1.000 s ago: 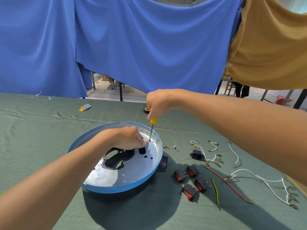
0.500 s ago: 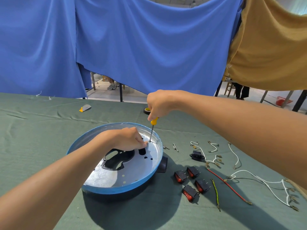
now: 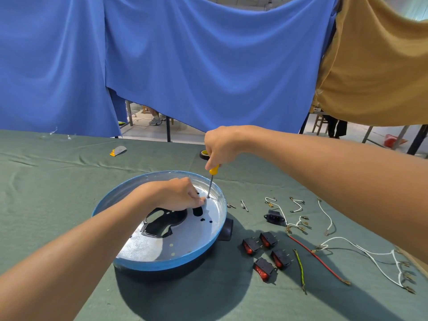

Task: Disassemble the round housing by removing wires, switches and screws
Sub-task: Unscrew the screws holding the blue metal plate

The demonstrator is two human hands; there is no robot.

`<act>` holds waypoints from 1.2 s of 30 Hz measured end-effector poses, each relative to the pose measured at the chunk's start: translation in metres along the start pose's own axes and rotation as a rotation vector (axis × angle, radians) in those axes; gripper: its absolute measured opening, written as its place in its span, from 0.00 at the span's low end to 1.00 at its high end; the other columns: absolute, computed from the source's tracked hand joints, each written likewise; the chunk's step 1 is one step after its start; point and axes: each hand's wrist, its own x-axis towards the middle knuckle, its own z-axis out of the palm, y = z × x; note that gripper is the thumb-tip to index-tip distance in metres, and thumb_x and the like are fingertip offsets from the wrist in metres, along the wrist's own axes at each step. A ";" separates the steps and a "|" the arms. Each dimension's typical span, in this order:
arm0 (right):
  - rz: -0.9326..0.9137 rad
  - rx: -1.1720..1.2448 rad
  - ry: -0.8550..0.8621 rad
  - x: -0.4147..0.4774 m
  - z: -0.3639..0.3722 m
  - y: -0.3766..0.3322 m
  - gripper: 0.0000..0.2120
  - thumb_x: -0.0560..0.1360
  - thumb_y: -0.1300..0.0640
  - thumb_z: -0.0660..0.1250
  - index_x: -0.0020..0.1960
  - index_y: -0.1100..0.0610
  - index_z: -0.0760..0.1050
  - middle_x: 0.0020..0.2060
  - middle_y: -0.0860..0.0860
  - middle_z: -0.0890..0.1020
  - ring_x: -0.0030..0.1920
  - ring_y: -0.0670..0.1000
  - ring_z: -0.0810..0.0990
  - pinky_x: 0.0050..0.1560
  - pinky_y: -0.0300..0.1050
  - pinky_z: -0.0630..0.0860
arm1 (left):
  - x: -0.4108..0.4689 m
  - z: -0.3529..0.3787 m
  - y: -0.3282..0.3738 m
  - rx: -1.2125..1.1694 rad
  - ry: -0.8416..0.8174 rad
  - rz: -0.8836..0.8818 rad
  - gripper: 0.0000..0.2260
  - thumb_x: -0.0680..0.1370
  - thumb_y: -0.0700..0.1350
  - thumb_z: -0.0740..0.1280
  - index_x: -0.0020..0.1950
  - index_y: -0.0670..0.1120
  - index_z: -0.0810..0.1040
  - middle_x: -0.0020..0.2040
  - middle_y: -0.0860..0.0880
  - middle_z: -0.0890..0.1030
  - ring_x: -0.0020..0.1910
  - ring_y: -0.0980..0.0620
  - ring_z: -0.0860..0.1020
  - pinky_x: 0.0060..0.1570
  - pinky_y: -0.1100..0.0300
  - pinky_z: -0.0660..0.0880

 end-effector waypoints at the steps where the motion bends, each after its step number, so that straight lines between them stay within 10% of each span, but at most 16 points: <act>1: -0.025 0.011 0.021 -0.001 0.000 0.001 0.10 0.74 0.48 0.71 0.41 0.55 0.79 0.36 0.49 0.78 0.36 0.51 0.75 0.33 0.41 0.72 | 0.000 0.001 -0.001 0.004 0.005 -0.002 0.21 0.82 0.58 0.59 0.40 0.47 0.82 0.47 0.37 0.77 0.44 0.42 0.72 0.54 0.45 0.73; 4: -0.082 0.165 0.018 -0.002 0.001 0.004 0.04 0.72 0.55 0.73 0.45 0.51 0.79 0.46 0.52 0.82 0.46 0.53 0.79 0.48 0.50 0.79 | 0.002 0.002 -0.002 -0.001 0.016 -0.006 0.21 0.82 0.58 0.59 0.42 0.45 0.82 0.45 0.38 0.76 0.45 0.40 0.73 0.50 0.48 0.72; 10: 0.036 0.083 0.015 0.000 0.005 0.000 0.25 0.77 0.37 0.61 0.36 0.58 0.76 0.32 0.49 0.78 0.34 0.53 0.73 0.30 0.42 0.66 | 0.001 0.001 -0.001 -0.021 0.019 0.011 0.22 0.82 0.57 0.60 0.28 0.56 0.76 0.39 0.45 0.73 0.41 0.46 0.70 0.49 0.47 0.72; 20: -0.121 0.118 0.015 -0.002 -0.001 -0.005 0.04 0.72 0.55 0.73 0.46 0.53 0.79 0.40 0.47 0.79 0.40 0.48 0.76 0.34 0.40 0.71 | 0.002 0.002 -0.002 -0.008 0.018 -0.004 0.20 0.81 0.58 0.60 0.31 0.54 0.76 0.40 0.44 0.73 0.41 0.46 0.70 0.48 0.50 0.71; 25: 0.015 0.023 0.004 0.002 0.001 -0.008 0.25 0.79 0.40 0.58 0.34 0.58 0.73 0.32 0.52 0.78 0.32 0.53 0.72 0.29 0.41 0.65 | 0.000 0.000 -0.001 -0.019 0.019 -0.010 0.20 0.81 0.58 0.60 0.30 0.58 0.77 0.42 0.43 0.76 0.42 0.46 0.72 0.53 0.45 0.73; 36: -0.038 0.288 -0.036 -0.001 -0.002 0.000 0.03 0.74 0.54 0.71 0.43 0.52 0.78 0.40 0.51 0.79 0.37 0.50 0.76 0.33 0.40 0.74 | -0.003 0.002 0.001 -0.015 0.041 -0.004 0.21 0.81 0.59 0.60 0.29 0.56 0.76 0.48 0.37 0.77 0.45 0.41 0.72 0.55 0.44 0.73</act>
